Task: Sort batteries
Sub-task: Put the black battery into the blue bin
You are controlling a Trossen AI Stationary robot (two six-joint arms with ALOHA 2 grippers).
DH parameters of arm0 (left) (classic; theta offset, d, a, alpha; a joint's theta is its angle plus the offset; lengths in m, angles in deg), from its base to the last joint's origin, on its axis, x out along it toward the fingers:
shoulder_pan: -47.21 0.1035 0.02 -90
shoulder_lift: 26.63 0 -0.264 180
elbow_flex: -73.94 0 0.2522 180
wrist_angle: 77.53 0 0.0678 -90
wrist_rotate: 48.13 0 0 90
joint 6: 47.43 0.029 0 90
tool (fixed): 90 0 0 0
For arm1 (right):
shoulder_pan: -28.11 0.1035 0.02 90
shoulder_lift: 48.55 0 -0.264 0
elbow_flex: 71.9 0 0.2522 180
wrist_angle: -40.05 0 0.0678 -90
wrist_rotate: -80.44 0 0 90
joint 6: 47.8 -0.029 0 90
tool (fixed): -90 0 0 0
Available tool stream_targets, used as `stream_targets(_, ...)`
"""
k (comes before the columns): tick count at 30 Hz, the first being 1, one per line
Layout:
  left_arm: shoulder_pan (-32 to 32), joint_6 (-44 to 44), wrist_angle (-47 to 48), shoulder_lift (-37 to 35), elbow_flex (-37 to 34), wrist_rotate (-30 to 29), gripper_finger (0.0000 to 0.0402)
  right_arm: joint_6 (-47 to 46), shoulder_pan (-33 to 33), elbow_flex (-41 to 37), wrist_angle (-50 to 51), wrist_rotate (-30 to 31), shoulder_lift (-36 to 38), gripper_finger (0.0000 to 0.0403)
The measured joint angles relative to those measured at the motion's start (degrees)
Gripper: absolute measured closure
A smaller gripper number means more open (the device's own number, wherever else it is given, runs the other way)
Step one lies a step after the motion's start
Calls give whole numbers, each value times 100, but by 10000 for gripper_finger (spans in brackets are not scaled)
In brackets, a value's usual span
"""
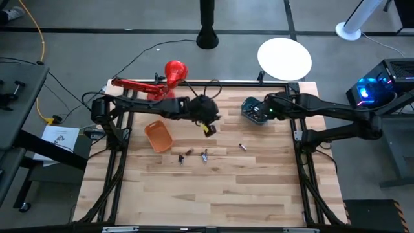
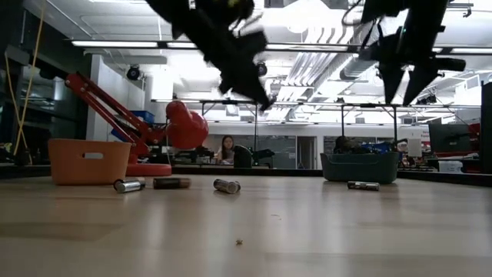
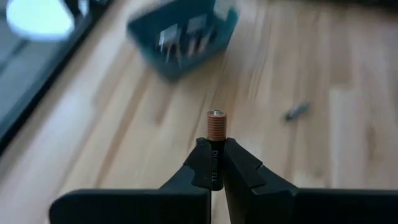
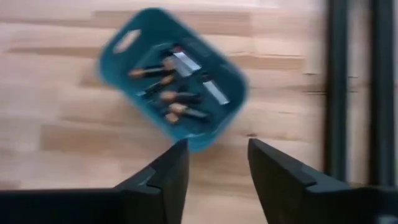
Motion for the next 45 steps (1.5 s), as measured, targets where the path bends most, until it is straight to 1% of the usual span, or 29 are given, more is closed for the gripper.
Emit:
stream_targets(4,-41,250,-67,-9,287,236,399,251,-674,-101,-116,26,-213,294)
stream_targets(8,-159,444,-187,-276,431,583,399,1238,-1516,-191,-795,-216,-654,348)
stream_targets(10,-246,443,-155,-481,440,619,400,1727,-1921,-195,-1209,-405,-924,383)
stream_targets(11,-295,443,-60,-607,435,616,401,1961,-2083,-195,-1440,-498,-1064,393)
stream_targets(14,-487,441,187,-1026,430,435,401,2381,-2546,-195,-1862,-684,-1457,391)
stream_targets(16,-653,443,216,-1334,368,162,401,2601,-2766,-195,-2000,-773,-1708,396)
stream_targets(21,-999,383,47,-1978,-75,-500,401,3054,-2975,-197,-2308,-984,-2332,400)
stream_targets(24,-1127,81,-255,-2294,-486,-761,401,3125,-2894,-198,-2669,-1222,-2597,402)
stream_targets(26,-1199,-203,-340,-2415,-772,-873,401,3116,-2796,-195,-2852,-1272,-2728,402)
stream_targets(31,-1411,-861,-460,-2516,-1415,-1144,401,2882,-2305,-196,-3180,-1699,-2946,402)
stream_targets(38,-1558,-1347,-679,-2457,-1957,-1234,401,2059,-1075,-198,-3747,-1779,-3142,403)
stream_targets(45,-1452,-1207,-1291,-2407,-2173,-1233,401,926,178,-198,-4958,-1844,-3175,403)
